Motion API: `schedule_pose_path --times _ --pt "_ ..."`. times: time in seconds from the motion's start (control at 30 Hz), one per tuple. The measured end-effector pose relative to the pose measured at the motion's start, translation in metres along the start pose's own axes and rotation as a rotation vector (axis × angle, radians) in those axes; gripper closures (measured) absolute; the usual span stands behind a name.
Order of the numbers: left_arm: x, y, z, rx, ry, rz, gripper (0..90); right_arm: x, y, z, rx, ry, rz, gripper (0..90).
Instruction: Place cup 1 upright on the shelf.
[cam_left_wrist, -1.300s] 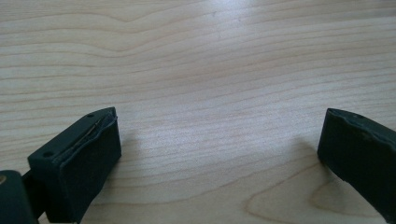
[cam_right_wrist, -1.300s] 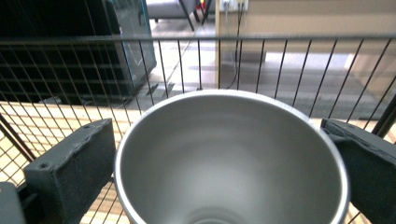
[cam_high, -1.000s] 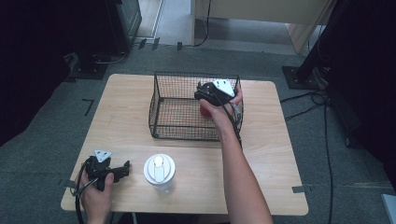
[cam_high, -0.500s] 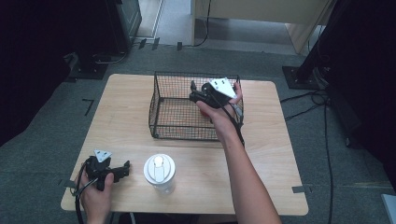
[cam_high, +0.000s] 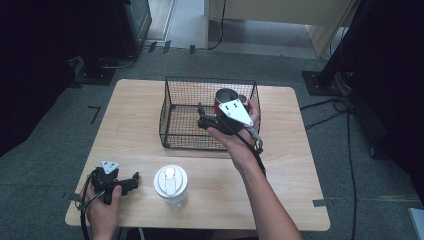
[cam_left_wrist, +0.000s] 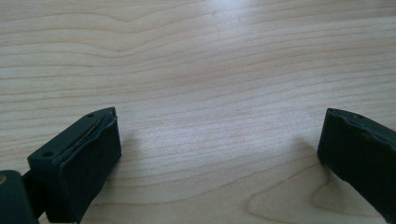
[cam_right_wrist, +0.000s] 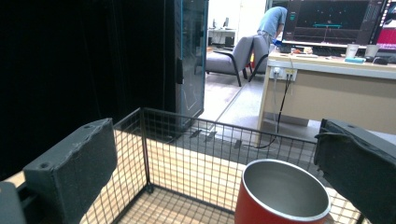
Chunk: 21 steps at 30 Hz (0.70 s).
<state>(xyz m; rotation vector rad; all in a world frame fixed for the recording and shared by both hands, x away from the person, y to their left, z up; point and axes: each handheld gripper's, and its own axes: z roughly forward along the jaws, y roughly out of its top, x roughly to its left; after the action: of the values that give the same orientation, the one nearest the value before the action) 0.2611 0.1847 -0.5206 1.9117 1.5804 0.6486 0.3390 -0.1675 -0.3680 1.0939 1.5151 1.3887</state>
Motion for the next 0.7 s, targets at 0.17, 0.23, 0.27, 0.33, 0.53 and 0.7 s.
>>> schedule_pose_path --times 0.17,0.23,0.27,0.33,0.53,0.7 --pt "0.000 0.000 0.000 0.000 0.001 0.002 0.0 0.003 -0.008 -0.018 0.006 -0.009 -0.052 0.0" --pt "0.000 0.000 0.000 0.000 0.001 0.002 0.0 0.003 -0.011 -0.025 0.016 -0.001 -0.043 0.0" --pt "0.000 0.000 0.000 0.000 0.001 0.002 0.0 0.003 -0.013 -0.028 0.019 0.002 -0.043 0.0" --pt "0.000 0.000 0.000 0.000 0.000 0.002 0.0 0.003 -0.015 -0.034 0.022 0.007 -0.035 0.0" --pt "0.000 0.000 0.000 0.001 0.000 0.002 0.0 0.005 -0.023 -0.052 0.034 0.027 -0.034 0.0" --pt "0.000 0.000 0.000 0.001 0.000 0.001 0.0 0.006 -0.031 -0.065 0.042 0.035 -0.031 0.0"
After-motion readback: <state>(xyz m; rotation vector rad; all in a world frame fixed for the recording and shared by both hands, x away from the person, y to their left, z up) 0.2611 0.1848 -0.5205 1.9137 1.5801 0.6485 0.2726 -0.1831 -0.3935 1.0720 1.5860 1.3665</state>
